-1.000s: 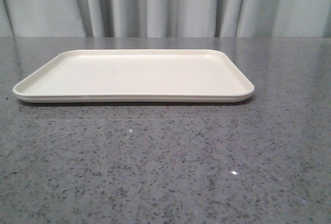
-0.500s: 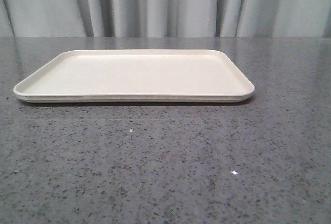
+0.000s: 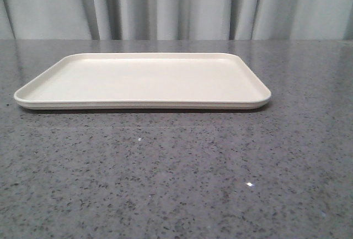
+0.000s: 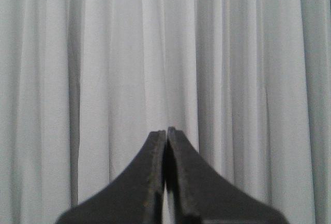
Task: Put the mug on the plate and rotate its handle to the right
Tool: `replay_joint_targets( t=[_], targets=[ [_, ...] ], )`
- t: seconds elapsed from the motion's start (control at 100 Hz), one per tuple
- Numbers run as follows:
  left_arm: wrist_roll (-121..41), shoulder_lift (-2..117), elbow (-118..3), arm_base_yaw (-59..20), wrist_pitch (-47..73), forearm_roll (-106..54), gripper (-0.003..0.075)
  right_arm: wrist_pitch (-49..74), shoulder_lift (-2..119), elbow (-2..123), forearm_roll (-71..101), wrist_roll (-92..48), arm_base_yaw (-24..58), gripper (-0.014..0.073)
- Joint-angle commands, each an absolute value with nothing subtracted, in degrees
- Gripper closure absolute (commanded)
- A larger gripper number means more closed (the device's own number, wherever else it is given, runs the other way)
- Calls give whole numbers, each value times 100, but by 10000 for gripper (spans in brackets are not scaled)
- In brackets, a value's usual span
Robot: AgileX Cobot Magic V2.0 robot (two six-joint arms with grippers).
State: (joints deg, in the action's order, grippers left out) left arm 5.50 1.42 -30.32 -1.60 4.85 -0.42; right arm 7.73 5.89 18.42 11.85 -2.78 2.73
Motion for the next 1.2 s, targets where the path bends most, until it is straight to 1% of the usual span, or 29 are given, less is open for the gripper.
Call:
replay_joint_targets(
  t=[0.0, 0.17, 0.46, 0.68, 0.93, 0.97, 1.02, 1.07, 1.19],
  targets=[
    [610, 514, -3482, -151, 587, -94, 740, 543, 1076, 2550, 1097, -396, 256, 713],
    [610, 896, -3848, -151, 871, -94, 740, 722, 1688, 3461, 752, -414, 256, 713],
    [610, 1553, -4525, -151, 993, -94, 740, 821, 2557, 4536, 363, -420, 256, 713],
    [610, 2150, -5278, -151, 1661, 55, 740, 1046, 3137, 5164, 149, -439, 256, 713],
    [610, 2792, -6104, -151, 2485, 262, 740, 1334, 3507, 5827, 149, -845, 274, 702],
    [610, 2869, -6192, -151, 2561, 275, 740, 1377, 3528, 5906, 149, -893, 281, 680],
    [610, 2972, -6284, -151, 2668, 275, 740, 1404, 3550, 5968, 149, -913, 281, 632],
    [610, 3063, -6380, -151, 2842, 295, 739, 1452, 3568, 6029, 149, -913, 281, 565],
    [600, 3238, -6556, -151, 3122, 295, 739, 1490, 3614, 6115, 154, -913, 281, 364]
  ],
)
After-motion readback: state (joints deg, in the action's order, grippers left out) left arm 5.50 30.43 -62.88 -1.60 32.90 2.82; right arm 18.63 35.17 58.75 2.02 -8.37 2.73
